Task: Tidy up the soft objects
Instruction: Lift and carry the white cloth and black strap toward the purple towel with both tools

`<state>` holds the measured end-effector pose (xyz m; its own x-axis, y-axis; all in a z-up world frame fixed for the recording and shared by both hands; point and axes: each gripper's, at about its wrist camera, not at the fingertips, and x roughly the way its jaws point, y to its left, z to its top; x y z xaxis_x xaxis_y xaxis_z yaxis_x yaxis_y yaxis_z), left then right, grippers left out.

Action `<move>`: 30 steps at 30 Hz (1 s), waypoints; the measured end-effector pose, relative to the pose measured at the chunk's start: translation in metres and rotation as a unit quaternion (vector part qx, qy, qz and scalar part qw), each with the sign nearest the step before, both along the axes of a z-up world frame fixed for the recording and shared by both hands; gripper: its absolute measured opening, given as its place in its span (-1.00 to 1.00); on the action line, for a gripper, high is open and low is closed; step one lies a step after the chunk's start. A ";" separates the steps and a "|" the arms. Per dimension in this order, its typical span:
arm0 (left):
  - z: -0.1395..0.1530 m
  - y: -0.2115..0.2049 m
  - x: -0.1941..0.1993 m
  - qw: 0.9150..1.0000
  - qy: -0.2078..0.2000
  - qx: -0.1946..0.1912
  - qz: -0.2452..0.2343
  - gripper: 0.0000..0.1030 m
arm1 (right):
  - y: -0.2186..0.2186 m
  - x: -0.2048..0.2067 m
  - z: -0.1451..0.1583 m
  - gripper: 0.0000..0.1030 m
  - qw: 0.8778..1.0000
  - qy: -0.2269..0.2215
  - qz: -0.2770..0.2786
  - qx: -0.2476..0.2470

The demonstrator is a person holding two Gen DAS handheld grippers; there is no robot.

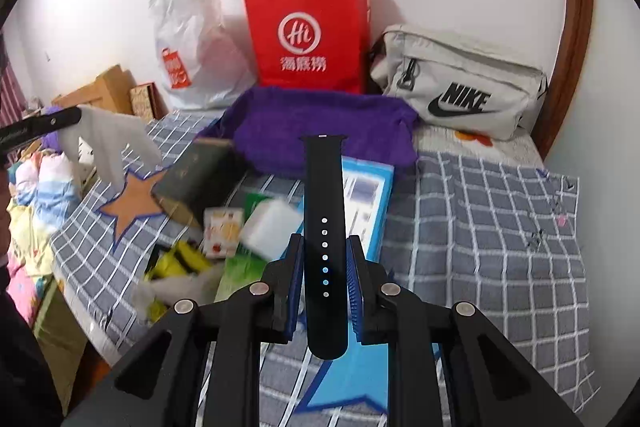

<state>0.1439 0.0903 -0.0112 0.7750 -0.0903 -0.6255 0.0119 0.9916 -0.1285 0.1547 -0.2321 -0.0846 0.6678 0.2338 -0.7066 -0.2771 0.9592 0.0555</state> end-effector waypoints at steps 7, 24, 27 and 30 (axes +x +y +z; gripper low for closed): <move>0.012 -0.004 0.031 1.000 -0.002 0.005 0.002 -0.86 | -0.002 0.039 0.020 -0.61 1.000 -0.007 0.002 0.010; 0.011 -0.023 0.122 0.999 0.012 0.027 -0.013 -0.86 | 0.011 0.137 0.037 -0.60 0.999 -0.030 0.017 0.006; 0.005 -0.025 0.140 0.999 0.019 0.024 -0.016 -0.86 | 0.015 0.159 0.028 -0.61 1.000 -0.020 0.022 0.001; -0.003 -0.026 0.162 0.999 0.029 0.016 -0.015 -0.86 | 0.020 0.184 0.019 -0.60 1.000 -0.004 0.026 -0.002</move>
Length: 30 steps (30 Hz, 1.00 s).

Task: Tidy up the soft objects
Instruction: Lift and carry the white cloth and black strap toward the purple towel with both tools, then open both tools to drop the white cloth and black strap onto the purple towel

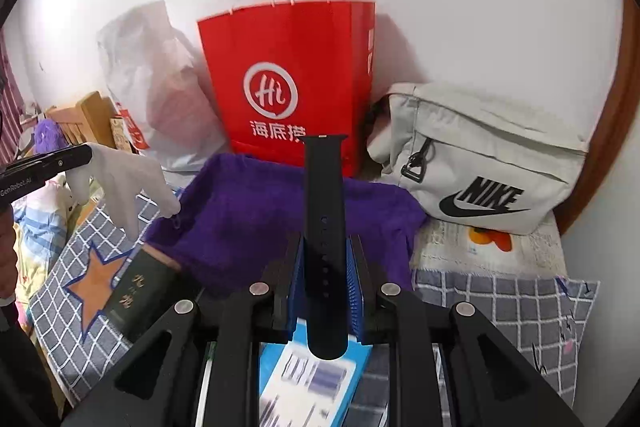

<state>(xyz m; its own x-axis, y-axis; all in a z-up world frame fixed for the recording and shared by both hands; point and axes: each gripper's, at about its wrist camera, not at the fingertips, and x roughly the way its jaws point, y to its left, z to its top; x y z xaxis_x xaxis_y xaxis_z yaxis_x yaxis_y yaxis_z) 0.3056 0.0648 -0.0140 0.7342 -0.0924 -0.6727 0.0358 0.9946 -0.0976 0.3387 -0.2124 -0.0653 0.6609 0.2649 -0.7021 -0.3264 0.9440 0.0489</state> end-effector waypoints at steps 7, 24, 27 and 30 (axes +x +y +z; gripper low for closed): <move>-0.006 -0.014 0.040 1.000 0.000 0.001 -0.013 -0.86 | 0.011 0.040 -0.013 -0.60 1.000 0.010 0.009 0.011; -0.074 -0.019 0.106 0.998 0.052 -0.019 -0.028 -0.86 | 0.003 0.089 -0.095 -0.60 0.994 0.103 -0.003 -0.026; -0.083 -0.016 0.111 0.998 0.060 -0.018 -0.024 -0.86 | 0.002 0.092 -0.108 -0.60 0.992 0.120 -0.005 -0.031; -0.092 -0.013 0.117 0.997 0.067 -0.021 -0.024 -0.86 | 0.001 0.096 -0.119 -0.60 0.990 0.134 -0.008 -0.035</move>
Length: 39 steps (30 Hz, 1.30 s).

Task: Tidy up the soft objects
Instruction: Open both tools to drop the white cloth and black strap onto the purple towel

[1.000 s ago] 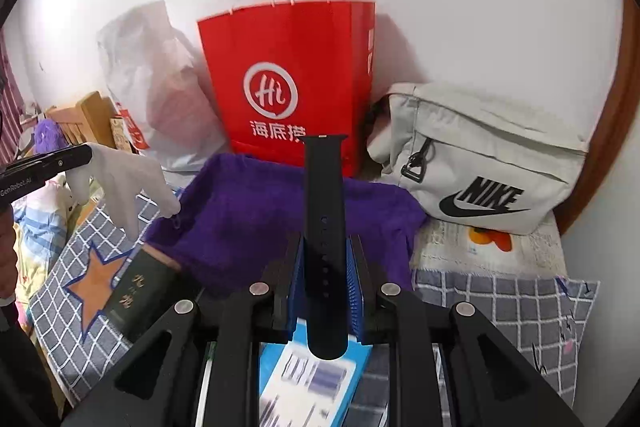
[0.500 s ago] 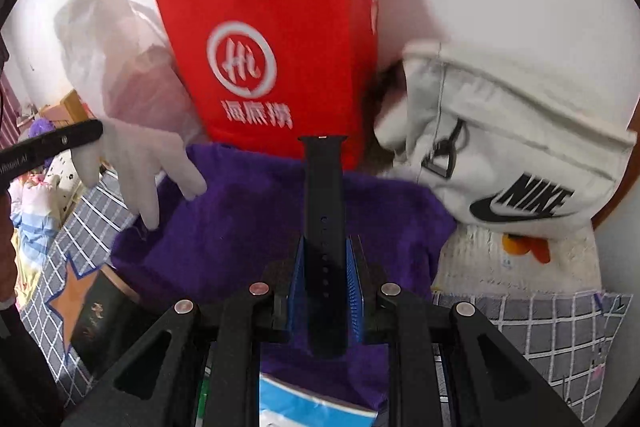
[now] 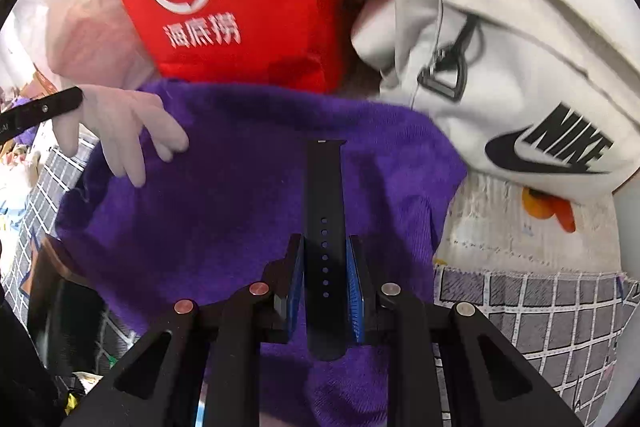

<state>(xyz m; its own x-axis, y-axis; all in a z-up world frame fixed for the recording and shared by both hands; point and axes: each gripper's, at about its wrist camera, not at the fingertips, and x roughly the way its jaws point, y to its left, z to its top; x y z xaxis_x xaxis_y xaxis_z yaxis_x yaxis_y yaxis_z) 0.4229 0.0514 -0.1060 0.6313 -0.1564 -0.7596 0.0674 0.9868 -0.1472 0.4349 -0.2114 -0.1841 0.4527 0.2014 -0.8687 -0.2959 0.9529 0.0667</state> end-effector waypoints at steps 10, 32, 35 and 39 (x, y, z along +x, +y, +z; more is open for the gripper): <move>-0.017 0.002 0.010 1.000 0.027 -0.001 0.000 -0.84 | 0.003 0.006 -0.015 -0.60 1.000 0.024 0.001 0.002; 0.036 0.010 -0.050 0.999 -0.019 0.021 0.023 0.17 | 0.020 -0.053 0.068 0.33 0.997 -0.069 0.026 0.030; 0.039 0.014 -0.063 1.000 -0.011 0.011 0.019 0.18 | 0.022 -0.085 0.069 0.34 0.996 -0.070 0.047 0.030; 0.037 0.024 -0.084 1.000 0.013 -0.007 0.018 0.18 | 0.033 -0.131 0.064 0.37 0.994 -0.070 0.072 0.033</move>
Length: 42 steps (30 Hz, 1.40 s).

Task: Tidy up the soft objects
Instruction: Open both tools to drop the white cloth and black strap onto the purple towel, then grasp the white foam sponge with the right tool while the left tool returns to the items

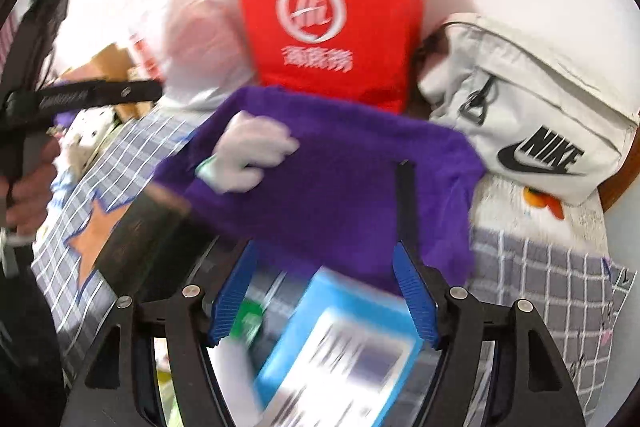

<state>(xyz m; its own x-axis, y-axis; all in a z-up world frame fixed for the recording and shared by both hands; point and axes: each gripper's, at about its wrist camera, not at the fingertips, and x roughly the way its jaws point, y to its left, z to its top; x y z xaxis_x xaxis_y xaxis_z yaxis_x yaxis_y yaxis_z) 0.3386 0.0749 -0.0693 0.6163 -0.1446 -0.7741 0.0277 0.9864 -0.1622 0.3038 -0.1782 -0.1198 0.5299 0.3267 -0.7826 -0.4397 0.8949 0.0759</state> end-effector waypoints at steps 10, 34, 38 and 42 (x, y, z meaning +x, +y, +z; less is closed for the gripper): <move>-0.004 0.016 -0.068 0.999 -0.005 -0.047 -0.012 0.18 | 0.024 -0.074 -0.014 0.62 0.996 -0.032 0.063 -0.060; -0.032 0.037 -0.130 0.999 0.025 -0.045 -0.009 0.18 | 0.054 -0.107 -0.035 0.25 0.983 -0.049 0.112 -0.137; -0.036 0.032 -0.144 0.999 0.032 -0.035 -0.012 0.18 | 0.049 -0.119 -0.020 0.25 0.991 -0.054 0.085 -0.091; -0.039 0.023 -0.162 0.999 0.039 -0.022 -0.023 0.18 | 0.036 -0.138 -0.010 0.26 0.996 -0.050 0.055 -0.040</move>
